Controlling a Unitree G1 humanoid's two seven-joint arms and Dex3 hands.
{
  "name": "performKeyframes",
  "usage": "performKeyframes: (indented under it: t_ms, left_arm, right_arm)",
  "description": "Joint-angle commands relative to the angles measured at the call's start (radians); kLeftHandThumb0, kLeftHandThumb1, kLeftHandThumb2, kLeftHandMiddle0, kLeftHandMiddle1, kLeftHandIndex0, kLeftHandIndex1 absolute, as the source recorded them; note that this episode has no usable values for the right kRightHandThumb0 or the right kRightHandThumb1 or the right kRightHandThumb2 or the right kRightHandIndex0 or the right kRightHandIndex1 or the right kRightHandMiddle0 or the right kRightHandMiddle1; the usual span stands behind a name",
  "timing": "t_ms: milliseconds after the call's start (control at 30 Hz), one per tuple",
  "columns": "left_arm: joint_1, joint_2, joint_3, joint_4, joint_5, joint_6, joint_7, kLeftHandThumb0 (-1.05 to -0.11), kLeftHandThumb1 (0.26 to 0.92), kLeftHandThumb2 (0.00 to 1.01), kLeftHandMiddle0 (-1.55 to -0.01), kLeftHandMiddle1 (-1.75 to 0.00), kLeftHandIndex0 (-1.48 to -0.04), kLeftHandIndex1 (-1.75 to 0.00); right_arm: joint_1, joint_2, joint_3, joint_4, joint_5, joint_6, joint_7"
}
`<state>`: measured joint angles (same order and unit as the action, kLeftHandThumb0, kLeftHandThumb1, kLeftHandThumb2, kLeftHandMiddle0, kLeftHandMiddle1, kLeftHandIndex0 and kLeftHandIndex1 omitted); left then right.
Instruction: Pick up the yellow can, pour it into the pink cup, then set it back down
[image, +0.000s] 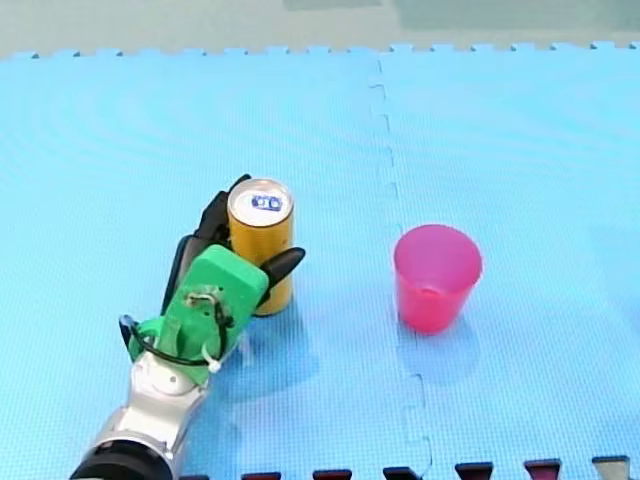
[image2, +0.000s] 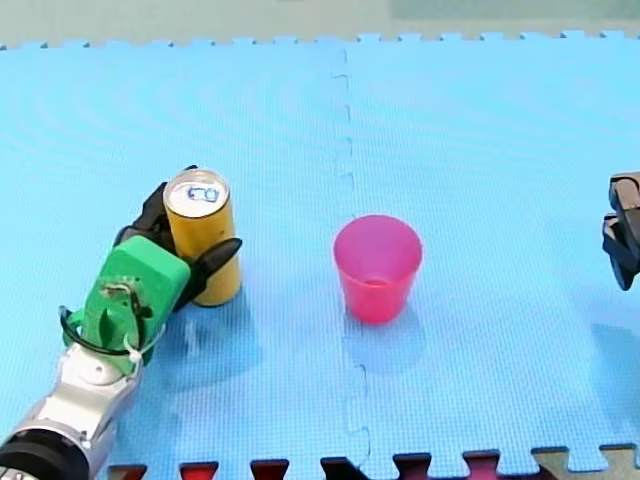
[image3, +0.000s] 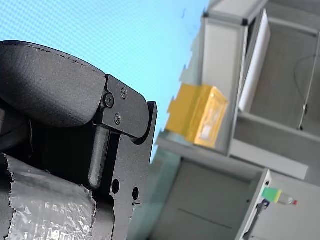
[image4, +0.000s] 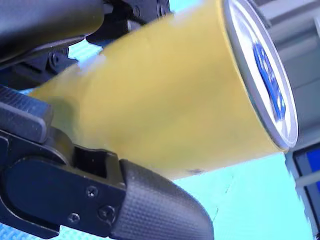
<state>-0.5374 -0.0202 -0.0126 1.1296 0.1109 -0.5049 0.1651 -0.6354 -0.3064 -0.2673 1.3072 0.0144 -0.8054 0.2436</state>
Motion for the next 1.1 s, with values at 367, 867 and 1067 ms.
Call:
performKeyframes:
  t_ms: [367,867,1067]
  left_arm:
    - [0.0,-0.049,0.11,-0.016,-0.089,-0.041,0.089,-0.385,0.821,0.0,-1.32,-0.09,-1.2,-0.06]
    - [0.007,-0.043,0.157,-0.052,-0.148,0.007,-0.01,-0.366,0.813,0.0,-1.36,-0.04,-1.21,-0.01]
    - [0.004,-0.037,0.167,-0.053,-0.159,0.008,-0.03,-0.361,0.813,0.0,-1.36,-0.03,-1.22,-0.01]
  right_arm:
    - [0.006,-0.008,0.001,0.0,-0.001,-0.014,-0.007]
    - [0.007,-0.004,0.001,-0.001,0.002,-0.019,-0.004]
    - [0.007,-0.002,0.003,0.0,0.0,-0.019,-0.007]
